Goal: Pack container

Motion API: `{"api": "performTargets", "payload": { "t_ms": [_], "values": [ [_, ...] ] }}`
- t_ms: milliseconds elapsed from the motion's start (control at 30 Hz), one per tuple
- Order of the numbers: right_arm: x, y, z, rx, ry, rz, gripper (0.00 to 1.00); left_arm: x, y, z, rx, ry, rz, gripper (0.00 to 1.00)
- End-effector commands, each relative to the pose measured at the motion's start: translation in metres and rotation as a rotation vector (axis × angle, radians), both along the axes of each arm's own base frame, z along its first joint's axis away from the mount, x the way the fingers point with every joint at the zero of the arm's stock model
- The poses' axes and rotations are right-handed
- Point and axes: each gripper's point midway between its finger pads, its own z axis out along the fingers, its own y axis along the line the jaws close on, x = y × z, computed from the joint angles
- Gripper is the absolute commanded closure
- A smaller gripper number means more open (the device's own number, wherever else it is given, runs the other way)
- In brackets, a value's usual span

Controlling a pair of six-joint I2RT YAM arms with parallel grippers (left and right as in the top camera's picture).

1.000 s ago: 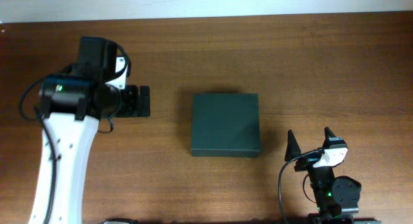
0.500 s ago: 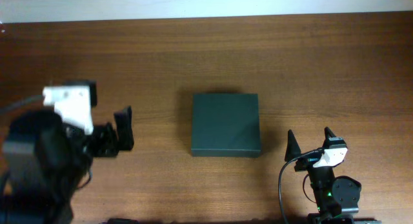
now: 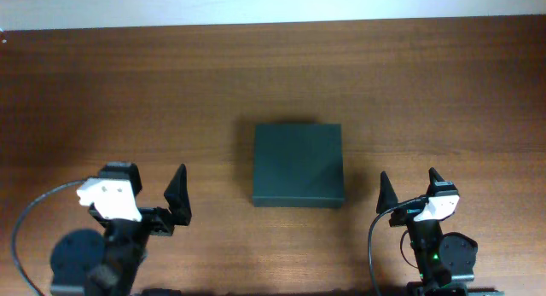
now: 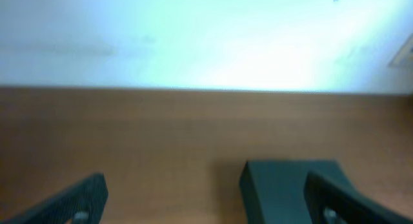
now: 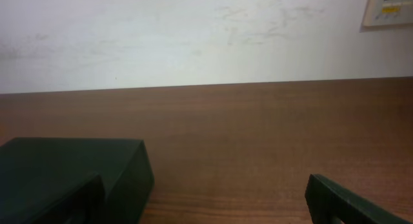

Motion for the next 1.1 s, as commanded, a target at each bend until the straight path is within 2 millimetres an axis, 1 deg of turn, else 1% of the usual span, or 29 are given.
{"api": "performTargets", "payload": {
  "t_ms": [0, 100, 200, 267, 467, 633, 833, 1067],
  "values": [
    [-0.001, 0.002, -0.001, 0.007, -0.001, 0.008, 0.01, -0.004, -0.007, -0.016, -0.024, -0.051, -0.042, 0.01],
    [-0.001, 0.002, -0.001, 0.007, 0.0, 0.008, 0.01, -0.004, -0.005, -0.031, -0.027, -0.09, -0.031, 0.01],
    [-0.001, 0.002, -0.001, 0.007, 0.0, 0.008, 0.01, -0.001, -0.003, -0.039, -0.029, -0.15, -0.024, 0.01],
    [-0.001, 0.002, -0.001, 0.007, 0.0, 0.008, 0.01, 0.001, -0.003, -0.038, -0.032, -0.221, -0.024, 0.01],
    [-0.001, 0.002, -0.001, 0.007, -0.001, 0.008, 0.01, 0.007, 0.0, -0.037, -0.035, -0.344, -0.004, 0.01],
    [-0.001, 0.002, -0.001, 0.007, 0.0, 0.008, 0.01, 0.012, 0.007, -0.047, -0.033, -0.387, 0.029, 0.01],
    [-0.001, 0.002, -0.001, 0.007, 0.0, 0.008, 0.01, 0.01, 0.013, -0.053, -0.036, -0.462, 0.061, 0.01],
    [-0.001, 0.002, -0.001, 0.007, -0.001, 0.008, 0.01, 0.012, 0.013, -0.065, -0.036, -0.466, 0.063, 0.01]
  ]
}}
